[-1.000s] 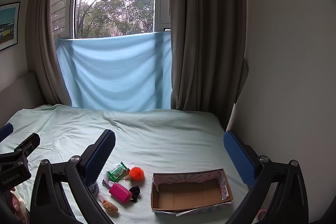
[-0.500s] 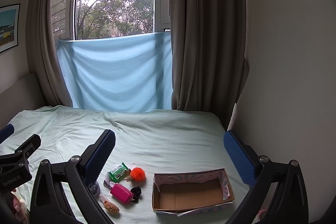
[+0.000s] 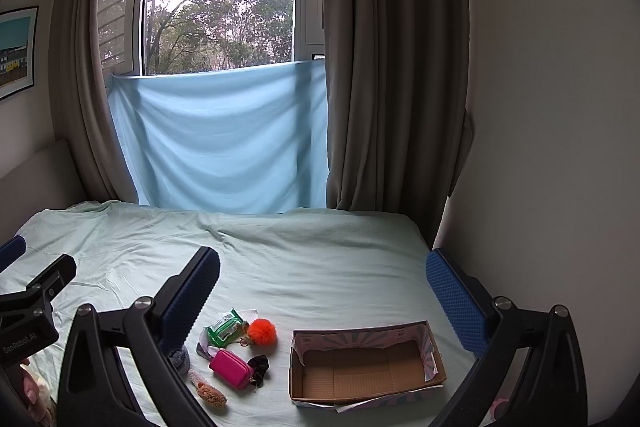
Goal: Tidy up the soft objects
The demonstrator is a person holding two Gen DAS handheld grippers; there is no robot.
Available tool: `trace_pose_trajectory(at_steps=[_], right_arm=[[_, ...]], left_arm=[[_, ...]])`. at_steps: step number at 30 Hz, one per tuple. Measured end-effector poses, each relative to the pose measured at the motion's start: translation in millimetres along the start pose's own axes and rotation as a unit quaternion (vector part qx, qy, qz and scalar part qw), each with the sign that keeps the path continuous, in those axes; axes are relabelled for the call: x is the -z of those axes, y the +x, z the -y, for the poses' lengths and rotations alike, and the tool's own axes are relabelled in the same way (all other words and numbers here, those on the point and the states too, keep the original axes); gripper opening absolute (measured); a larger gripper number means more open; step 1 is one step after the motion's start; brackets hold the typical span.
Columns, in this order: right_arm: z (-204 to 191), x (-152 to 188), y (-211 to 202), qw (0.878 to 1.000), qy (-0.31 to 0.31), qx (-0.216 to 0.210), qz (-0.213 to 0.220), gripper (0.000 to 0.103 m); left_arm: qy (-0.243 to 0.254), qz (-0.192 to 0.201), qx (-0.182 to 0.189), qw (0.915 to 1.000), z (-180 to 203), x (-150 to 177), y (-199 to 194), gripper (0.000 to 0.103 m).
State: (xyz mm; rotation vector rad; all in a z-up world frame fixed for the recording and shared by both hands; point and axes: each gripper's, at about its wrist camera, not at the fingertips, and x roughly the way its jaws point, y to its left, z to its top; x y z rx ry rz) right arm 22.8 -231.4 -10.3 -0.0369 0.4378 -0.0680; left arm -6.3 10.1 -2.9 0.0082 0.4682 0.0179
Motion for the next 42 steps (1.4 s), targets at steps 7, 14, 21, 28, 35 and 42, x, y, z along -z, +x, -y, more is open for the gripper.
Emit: trace_pose_trajectory(at_steps=[7, 14, 21, 28, 35, 42], right_arm=[[1.6, 0.8, -0.8, 1.000, 0.002, 0.001, 0.002, 0.103], [2.5, 1.0, 0.7, 1.000, 0.001, 0.000, 0.002, 0.103], [-0.8, 0.4, 11.6, 1.000, -0.017, -0.018, -0.009, 0.103], [-24.0, 16.5, 35.3, 0.996, -0.048, -0.063, -0.028, 0.103], [-75.8, 64.4, 76.6, 0.991, -0.074, -0.095, -0.065, 0.103], [-130.8, 128.8, 138.5, 0.985, -0.110, -0.091, -0.102, 0.103]], left_arm=[[-0.001, -0.001, 0.000, 1.0000, 1.1, -0.6, 0.6, 0.103], [-0.003, -0.001, -0.002, 1.0000, 2.0, -1.2, 2.0, 0.103], [-0.015, -0.026, -0.023, 0.9993, -4.5, 0.5, 8.4, 0.103], [-0.040, -0.067, -0.038, 0.9963, -37.1, 25.7, 28.8, 0.103], [-0.017, -0.115, -0.027, 0.9929, -81.3, 71.4, 80.5, 0.103], [0.025, -0.178, 0.021, 0.9834, -113.1, 132.4, 164.5, 0.103]])
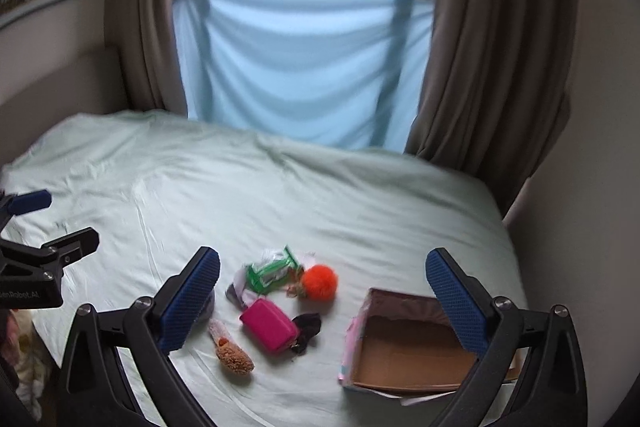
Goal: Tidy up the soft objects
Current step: 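Move the left tool toward the grey fuzzy sock while the right tool approaches the pink pouch, then grasp the grey fuzzy sock with the left tool while the right tool grasps the pink pouch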
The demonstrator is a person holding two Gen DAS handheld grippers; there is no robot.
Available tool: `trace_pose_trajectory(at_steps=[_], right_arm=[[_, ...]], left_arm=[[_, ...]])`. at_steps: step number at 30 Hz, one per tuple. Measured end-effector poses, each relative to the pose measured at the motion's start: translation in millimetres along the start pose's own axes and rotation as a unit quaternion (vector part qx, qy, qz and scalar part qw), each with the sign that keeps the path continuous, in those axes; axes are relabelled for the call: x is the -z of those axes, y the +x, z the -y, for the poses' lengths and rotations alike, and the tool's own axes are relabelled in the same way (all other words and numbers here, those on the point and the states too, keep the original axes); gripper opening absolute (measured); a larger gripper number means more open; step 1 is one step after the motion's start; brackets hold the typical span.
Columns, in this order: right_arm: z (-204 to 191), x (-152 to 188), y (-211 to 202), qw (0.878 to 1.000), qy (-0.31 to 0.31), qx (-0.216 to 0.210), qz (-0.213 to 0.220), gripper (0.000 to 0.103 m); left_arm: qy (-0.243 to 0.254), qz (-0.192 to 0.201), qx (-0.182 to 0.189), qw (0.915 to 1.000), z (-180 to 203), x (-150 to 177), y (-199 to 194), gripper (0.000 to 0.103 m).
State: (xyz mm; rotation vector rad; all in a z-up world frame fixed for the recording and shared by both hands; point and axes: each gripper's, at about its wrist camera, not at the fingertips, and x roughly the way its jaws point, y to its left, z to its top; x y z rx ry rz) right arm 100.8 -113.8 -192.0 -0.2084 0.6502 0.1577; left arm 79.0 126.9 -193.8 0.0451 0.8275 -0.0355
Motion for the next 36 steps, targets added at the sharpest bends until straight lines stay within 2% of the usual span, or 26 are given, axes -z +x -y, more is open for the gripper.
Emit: trace_pose_trajectory(at_steps=[9, 16, 21, 23, 25, 29, 30, 32, 34, 36], right_arm=[[-45.5, 67.6, 114.5, 0.998, -0.036, -0.002, -0.054, 0.102], [-66.4, 117.1, 179.7, 0.994, -0.069, -0.004, -0.084, 0.102], [-71.3, 141.7, 217.7, 0.989, -0.100, -0.017, -0.111, 0.099], [-72.4, 147.1, 231.1, 0.984, -0.116, -0.046, -0.130, 0.099], [-76.5, 151.8, 243.1, 0.979, -0.136, -0.055, -0.140, 0.099], [-77.2, 154.8, 257.8, 0.977, -0.150, -0.062, -0.141, 0.098], [-76.8, 154.1, 260.5, 0.977, -0.148, -0.065, -0.141, 0.097], [-74.6, 152.6, 266.7, 0.977, -0.146, -0.059, -0.146, 0.087], [-73.3, 151.6, 271.5, 0.977, -0.142, -0.062, -0.148, 0.085], [-72.9, 150.8, 274.5, 0.977, -0.138, -0.065, -0.150, 0.084]], left_arm=[[0.033, -0.053, 0.053, 0.9966, -13.9, 45.3, 137.0, 0.103], [0.051, -0.082, 0.080, 0.9921, -11.8, 83.4, 221.9, 0.103], [0.052, -0.097, 0.089, 0.9900, -6.8, 99.6, 257.5, 0.103], [0.053, -0.105, 0.091, 0.9889, -3.8, 104.8, 268.4, 0.103], [0.058, -0.110, 0.094, 0.9878, 0.5, 108.7, 278.5, 0.102], [0.073, -0.109, 0.089, 0.9873, 8.0, 111.2, 289.7, 0.102], [0.075, -0.109, 0.088, 0.9873, 8.4, 110.8, 290.6, 0.102], [0.076, -0.109, 0.086, 0.9874, 7.8, 109.3, 294.0, 0.102], [0.074, -0.112, 0.082, 0.9876, 7.1, 106.7, 297.8, 0.099], [0.071, -0.118, 0.077, 0.9875, 6.3, 104.3, 302.9, 0.090]])
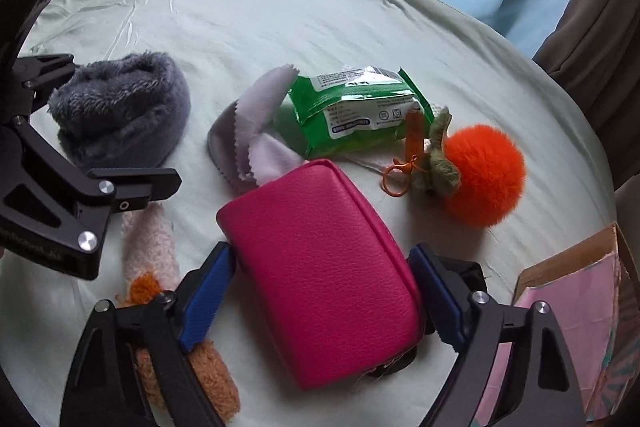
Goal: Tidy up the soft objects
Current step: 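Grasp the grey fuzzy sock with the left tool while the right tool grasps the pink pouch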
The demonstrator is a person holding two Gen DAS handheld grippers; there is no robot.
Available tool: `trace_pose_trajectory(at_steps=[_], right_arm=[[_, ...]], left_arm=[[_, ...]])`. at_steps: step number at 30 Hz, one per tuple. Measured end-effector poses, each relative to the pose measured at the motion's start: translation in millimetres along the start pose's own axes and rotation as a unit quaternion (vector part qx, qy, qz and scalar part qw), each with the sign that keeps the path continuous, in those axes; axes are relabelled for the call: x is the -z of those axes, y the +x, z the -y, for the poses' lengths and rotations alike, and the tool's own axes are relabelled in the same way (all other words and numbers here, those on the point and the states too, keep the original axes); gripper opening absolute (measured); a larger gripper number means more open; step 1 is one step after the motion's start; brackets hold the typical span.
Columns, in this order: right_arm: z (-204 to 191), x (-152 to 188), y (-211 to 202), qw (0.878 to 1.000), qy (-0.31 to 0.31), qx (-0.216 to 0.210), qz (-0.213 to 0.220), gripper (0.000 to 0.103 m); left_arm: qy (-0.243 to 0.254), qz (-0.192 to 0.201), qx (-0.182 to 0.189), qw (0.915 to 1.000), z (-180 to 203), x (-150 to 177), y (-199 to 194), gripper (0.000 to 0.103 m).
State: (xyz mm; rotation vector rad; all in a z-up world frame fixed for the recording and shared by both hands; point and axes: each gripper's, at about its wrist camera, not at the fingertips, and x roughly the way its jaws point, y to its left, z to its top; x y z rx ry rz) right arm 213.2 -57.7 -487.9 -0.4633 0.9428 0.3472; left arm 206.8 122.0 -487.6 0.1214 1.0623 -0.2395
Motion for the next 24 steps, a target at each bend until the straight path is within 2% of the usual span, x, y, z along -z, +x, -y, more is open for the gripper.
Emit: trace_pose_trajectory(at_steps=[1, 3, 8, 14, 24], right_arm=[[-0.1, -0.3, 0.7, 1.000, -0.001, 0.000, -0.001, 0.083], [-1.2, -0.1, -0.3, 1.000, -0.001, -0.001, -0.003, 0.082], [2.0, -1.2, -2.3, 1.000, 0.012, -0.003, -0.003, 0.067], [0.0, 0.8, -12.0, 1.000, 0.018, 0.005, 0.005, 0.053], [7.3, -0.5, -31.3, 0.998, 0.058, 0.001, 0.011, 0.043]], left_arm=[[-0.001, -0.004, -0.002, 1.0000, -0.8, -1.3, 2.4, 0.086], [-0.002, -0.012, -0.011, 0.9999, -2.6, -4.0, 8.1, 0.070], [-0.004, -0.013, -0.017, 0.9998, -10.0, -9.6, 11.8, 0.055], [-0.003, -0.009, -0.018, 0.9998, -10.9, -7.5, 5.8, 0.049], [-0.014, -0.006, -0.018, 0.9997, -10.2, -2.5, -19.9, 0.049]])
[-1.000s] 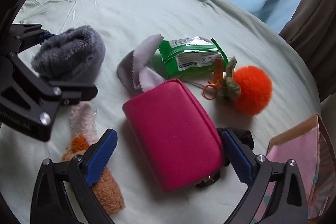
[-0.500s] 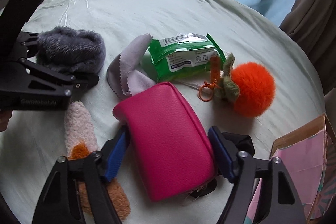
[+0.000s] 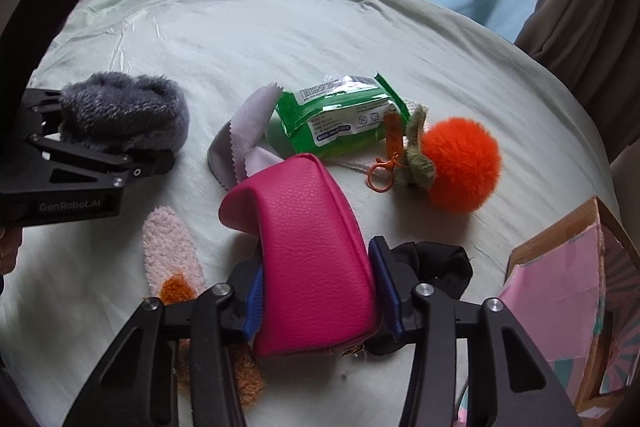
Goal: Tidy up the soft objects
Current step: 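Grasp the grey fuzzy sock with the left tool while the right tool grasps the pink pouch, then carry the grey sock with the left tool while the right tool carries the pouch to the box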
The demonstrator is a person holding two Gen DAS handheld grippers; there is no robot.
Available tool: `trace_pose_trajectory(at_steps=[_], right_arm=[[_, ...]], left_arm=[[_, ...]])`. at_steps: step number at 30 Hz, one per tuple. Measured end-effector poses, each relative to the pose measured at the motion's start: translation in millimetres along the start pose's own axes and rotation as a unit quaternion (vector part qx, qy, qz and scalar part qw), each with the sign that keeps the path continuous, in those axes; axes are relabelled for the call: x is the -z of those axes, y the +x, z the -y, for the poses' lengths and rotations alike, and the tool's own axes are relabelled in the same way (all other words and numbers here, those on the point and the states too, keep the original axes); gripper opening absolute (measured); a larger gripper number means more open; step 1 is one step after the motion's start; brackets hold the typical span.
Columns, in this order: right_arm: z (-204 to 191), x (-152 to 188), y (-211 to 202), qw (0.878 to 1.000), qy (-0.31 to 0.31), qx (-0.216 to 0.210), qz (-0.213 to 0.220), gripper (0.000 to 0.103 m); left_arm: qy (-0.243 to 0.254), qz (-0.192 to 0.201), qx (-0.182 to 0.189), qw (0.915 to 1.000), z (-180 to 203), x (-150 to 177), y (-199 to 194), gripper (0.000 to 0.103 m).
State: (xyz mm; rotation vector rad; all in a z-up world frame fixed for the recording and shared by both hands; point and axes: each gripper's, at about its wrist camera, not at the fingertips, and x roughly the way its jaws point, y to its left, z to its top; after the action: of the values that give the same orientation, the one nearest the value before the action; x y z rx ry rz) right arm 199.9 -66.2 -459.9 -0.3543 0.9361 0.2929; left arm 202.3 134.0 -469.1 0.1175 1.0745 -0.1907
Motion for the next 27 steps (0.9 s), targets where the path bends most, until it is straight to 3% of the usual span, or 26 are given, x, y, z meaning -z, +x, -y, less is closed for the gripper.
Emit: trace_pose_trajectory(at_steps=[9, 16, 22, 27], right_arm=[[25.2, -14.9, -54.2, 0.997, 0.077, 0.003, 0.032, 0.042], [54.8, -36.5, -132.1, 0.991, 0.120, 0.011, 0.057, 0.042], [90.3, -43.2, -208.4, 0.985, 0.155, 0.023, 0.072, 0.042], [137.5, -36.5, -267.9, 0.978, 0.193, 0.035, 0.076, 0.042]], left_arm=[[-0.022, 0.021, -0.010, 0.9995, 2.0, -9.7, -54.4, 0.049], [-0.032, 0.049, -0.021, 0.9981, 17.6, -38.4, -130.1, 0.049], [-0.035, 0.071, -0.021, 0.9966, 54.9, -67.3, -202.8, 0.049], [-0.030, 0.099, -0.011, 0.9946, 112.0, -93.9, -252.3, 0.049]])
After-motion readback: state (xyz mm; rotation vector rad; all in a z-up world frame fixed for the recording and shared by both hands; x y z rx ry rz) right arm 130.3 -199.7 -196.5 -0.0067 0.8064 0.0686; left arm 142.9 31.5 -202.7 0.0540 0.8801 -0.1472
